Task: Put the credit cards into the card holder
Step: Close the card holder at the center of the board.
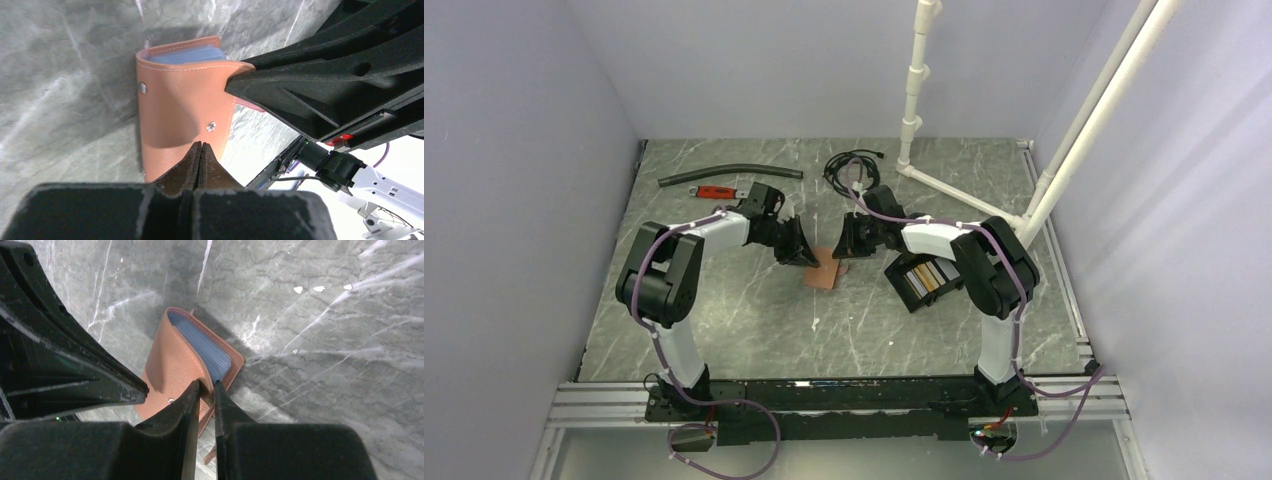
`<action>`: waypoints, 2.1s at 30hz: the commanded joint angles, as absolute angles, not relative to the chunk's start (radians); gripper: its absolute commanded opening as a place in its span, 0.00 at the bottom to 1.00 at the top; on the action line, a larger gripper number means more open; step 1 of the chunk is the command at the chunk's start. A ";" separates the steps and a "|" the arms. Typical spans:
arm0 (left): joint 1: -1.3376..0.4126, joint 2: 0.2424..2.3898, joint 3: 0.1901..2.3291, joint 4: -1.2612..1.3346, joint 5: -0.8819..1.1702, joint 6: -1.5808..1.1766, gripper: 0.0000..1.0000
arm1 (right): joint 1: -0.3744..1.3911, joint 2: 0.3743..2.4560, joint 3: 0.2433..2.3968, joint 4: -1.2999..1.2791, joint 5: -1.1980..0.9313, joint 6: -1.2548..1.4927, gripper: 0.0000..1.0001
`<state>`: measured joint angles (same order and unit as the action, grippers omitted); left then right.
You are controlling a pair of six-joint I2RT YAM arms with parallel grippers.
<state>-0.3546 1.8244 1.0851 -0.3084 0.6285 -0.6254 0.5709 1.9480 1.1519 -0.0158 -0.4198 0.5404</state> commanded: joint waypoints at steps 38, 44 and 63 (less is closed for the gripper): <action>-0.325 2.011 1.160 -0.399 0.582 -0.520 0.00 | 0.635 1.834 1.372 -0.561 -0.091 0.366 0.49; -0.325 2.010 1.165 -0.396 0.598 -0.525 0.00 | 0.638 1.839 1.381 -0.598 -0.117 0.443 0.54; -0.336 1.998 1.170 -0.396 0.607 -0.518 0.00 | 0.638 1.886 1.399 -0.537 -0.196 0.462 0.22</action>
<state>-0.3317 1.9610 1.1786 -0.3279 0.7364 -0.5762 0.6384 1.8774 1.3605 -0.5518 -0.1856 0.4572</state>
